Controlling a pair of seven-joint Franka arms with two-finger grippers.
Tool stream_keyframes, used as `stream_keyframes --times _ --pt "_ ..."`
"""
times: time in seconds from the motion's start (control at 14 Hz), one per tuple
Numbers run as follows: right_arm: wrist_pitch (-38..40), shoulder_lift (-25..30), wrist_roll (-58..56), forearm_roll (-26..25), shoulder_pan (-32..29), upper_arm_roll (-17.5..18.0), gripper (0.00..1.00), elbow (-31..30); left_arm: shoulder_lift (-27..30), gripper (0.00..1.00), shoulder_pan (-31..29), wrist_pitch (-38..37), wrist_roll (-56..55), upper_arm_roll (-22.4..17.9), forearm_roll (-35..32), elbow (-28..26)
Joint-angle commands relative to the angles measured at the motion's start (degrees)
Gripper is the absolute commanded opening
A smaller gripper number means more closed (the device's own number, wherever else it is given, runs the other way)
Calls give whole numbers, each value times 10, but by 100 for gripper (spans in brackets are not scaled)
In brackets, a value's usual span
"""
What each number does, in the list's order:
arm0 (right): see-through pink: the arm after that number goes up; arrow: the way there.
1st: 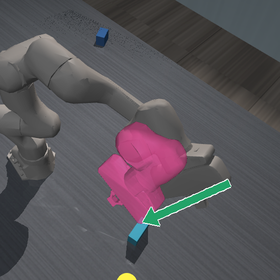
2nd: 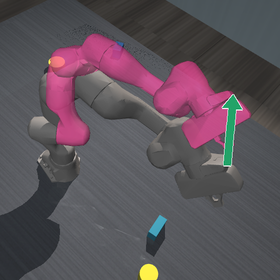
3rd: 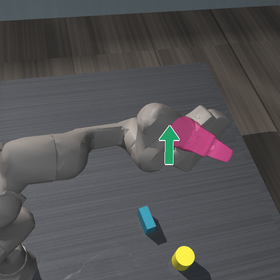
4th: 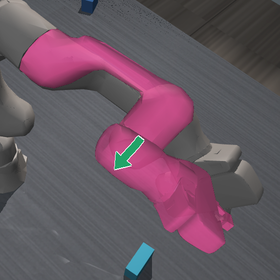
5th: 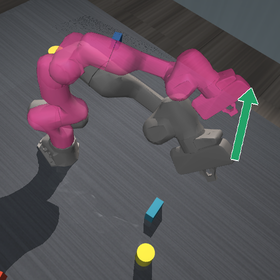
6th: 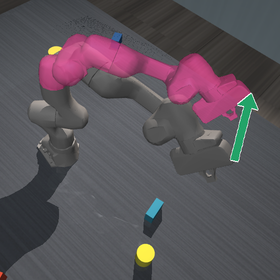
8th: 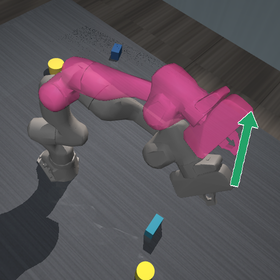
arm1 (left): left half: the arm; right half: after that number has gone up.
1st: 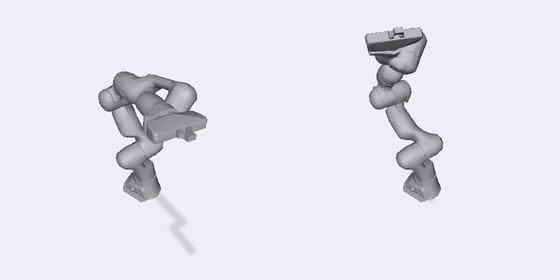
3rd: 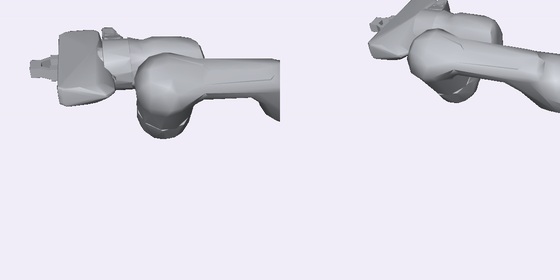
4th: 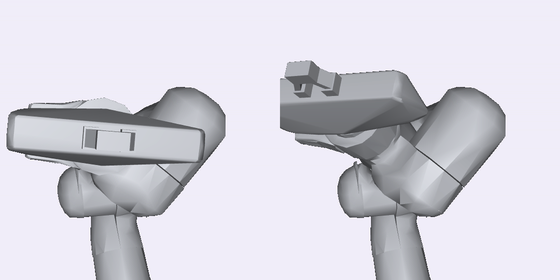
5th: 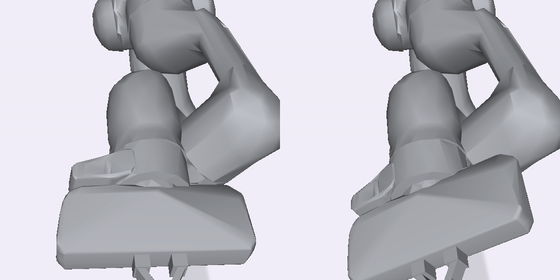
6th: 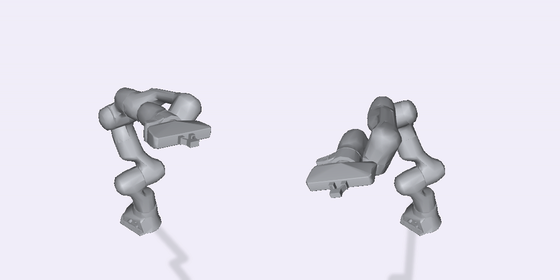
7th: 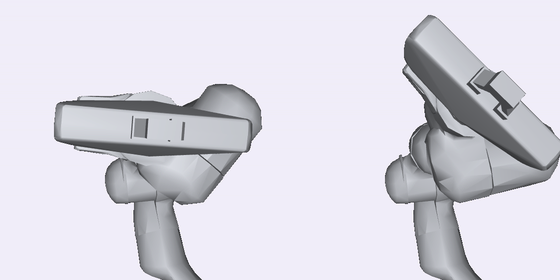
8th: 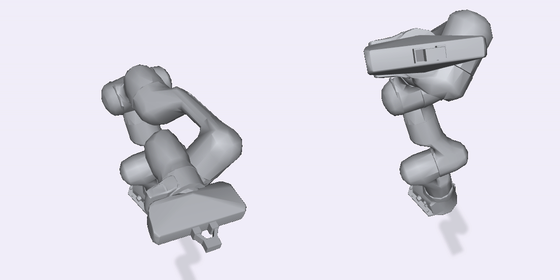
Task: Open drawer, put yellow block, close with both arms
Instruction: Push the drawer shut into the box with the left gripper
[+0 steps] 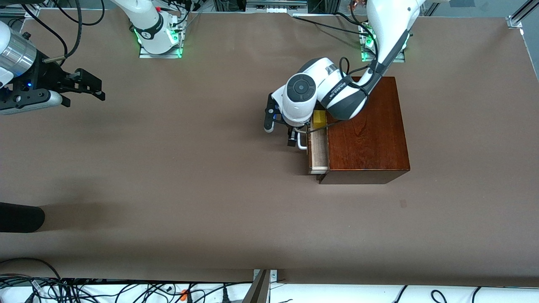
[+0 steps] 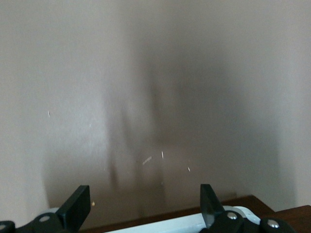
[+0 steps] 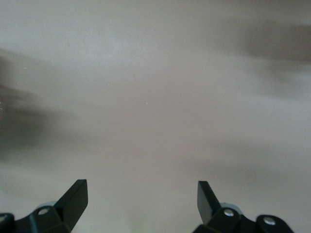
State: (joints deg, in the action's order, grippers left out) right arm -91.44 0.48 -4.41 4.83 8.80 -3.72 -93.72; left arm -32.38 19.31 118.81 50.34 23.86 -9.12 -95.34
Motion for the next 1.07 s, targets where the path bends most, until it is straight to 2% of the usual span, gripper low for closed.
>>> stream_keyframes --times 0.0,1.0 --pt "12 3 10 -9 4 1 100 6 21 100 -15 -25 10 -2 -22 -6" --pt "10 2 10 -16 12 2 100 8 39 100 -30 -79 13 -3 -23 -5"
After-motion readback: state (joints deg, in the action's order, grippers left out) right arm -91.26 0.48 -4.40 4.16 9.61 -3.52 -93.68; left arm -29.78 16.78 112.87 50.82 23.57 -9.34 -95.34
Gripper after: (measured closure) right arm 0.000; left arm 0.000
